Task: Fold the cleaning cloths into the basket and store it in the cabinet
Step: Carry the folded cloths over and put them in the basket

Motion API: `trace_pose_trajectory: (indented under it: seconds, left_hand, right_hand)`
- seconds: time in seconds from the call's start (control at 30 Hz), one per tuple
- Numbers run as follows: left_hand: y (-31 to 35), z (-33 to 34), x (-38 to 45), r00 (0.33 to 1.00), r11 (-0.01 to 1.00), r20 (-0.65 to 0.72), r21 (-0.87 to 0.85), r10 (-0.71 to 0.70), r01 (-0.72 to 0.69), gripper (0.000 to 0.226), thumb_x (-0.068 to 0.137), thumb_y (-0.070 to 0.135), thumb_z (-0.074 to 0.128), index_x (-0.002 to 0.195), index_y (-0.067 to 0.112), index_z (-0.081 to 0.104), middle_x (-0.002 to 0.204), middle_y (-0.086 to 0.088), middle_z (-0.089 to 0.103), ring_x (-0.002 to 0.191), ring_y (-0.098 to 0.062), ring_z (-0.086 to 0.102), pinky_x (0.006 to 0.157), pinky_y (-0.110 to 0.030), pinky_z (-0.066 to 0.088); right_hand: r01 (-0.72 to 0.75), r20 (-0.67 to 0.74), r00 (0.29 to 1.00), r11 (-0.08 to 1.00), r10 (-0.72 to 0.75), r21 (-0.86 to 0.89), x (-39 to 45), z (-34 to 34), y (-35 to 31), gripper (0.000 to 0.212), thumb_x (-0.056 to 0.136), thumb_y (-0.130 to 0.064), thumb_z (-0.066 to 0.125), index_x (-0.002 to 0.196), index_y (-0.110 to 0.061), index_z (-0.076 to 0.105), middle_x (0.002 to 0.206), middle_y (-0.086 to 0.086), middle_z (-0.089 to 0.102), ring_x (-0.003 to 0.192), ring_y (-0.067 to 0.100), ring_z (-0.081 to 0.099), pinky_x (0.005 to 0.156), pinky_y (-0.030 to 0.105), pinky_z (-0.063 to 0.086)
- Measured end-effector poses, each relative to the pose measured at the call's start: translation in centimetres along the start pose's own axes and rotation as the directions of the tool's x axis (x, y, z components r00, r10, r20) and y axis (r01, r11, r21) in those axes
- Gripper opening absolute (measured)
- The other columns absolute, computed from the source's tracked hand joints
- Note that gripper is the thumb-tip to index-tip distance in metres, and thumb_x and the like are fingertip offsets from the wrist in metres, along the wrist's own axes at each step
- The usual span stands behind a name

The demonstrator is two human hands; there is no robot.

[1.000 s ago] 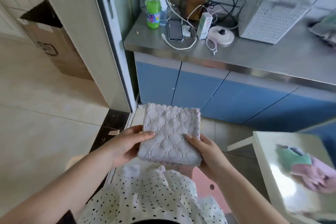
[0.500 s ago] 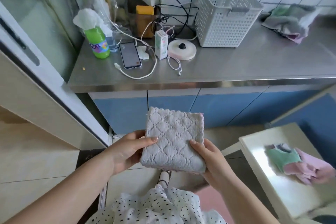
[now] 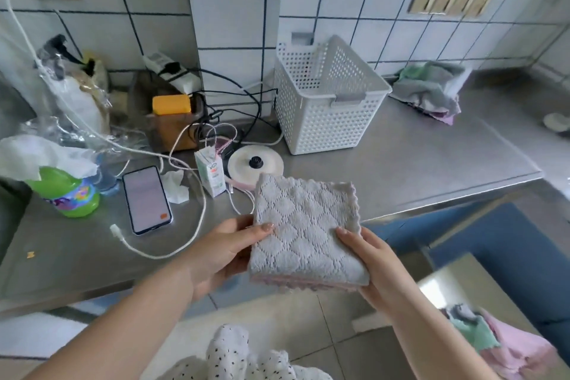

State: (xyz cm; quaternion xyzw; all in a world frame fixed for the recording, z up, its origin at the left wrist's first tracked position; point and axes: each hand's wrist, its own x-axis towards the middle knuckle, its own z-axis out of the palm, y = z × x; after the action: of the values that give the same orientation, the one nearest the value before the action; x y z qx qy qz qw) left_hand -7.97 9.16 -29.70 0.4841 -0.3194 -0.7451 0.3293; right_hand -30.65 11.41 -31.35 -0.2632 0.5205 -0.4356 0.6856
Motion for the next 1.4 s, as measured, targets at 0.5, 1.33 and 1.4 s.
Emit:
trace_pose_trajectory:
  seconds: [0.5, 1.33, 1.4]
  left_hand:
    - [15.5, 2.6, 11.7, 0.978, 0.986, 0.155, 0.069, 0.141, -0.153, 0.044, 0.074, 0.027, 0.062, 0.113, 0.008, 0.061, 0.109, -0.014, 0.07, 0.109, -0.034, 0.061, 0.08, -0.035, 0.056]
    - [27.5, 7.4, 39.4, 0.849, 0.996, -0.522, 0.044, 0.085, -0.072, 0.037, 0.077, 0.014, 0.069, 0.112, 0.006, 0.059, 0.11, -0.017, 0.066, 0.099, -0.034, 0.065, 0.088, -0.055, 0.051]
    - [26.2, 6.5, 42.1, 0.811, 0.998, -0.582, 0.051, 0.068, -0.047, 0.066, 0.062, 0.023, 0.073, 0.124, 0.008, 0.053, 0.116, -0.015, 0.063, 0.103, -0.034, 0.062, 0.093, -0.05, 0.049]
  right_hand:
    - [0.154, 0.01, 0.988, 0.986, -0.153, -0.061, 10.4, 0.3, -16.9, 0.042, 0.07, -0.022, 0.066, 0.105, 0.0, 0.059, 0.085, 0.013, 0.072, 0.068, 0.022, 0.069, 0.056, 0.03, 0.056]
    - [-0.052, -0.034, 0.999, 0.847, 0.04, -0.528, 43.1, -1.2, -33.7, 0.041, 0.08, -0.041, 0.067, 0.107, -0.011, 0.062, 0.108, 0.008, 0.068, 0.098, 0.028, 0.064, 0.088, 0.041, 0.054]
    - [-0.106, -0.077, 0.994, 0.833, 0.077, -0.543, 45.0, -1.2, -32.2, 0.041, 0.083, -0.039, 0.063, 0.112, -0.01, 0.059, 0.111, 0.008, 0.064, 0.103, 0.028, 0.061, 0.087, 0.039, 0.053]
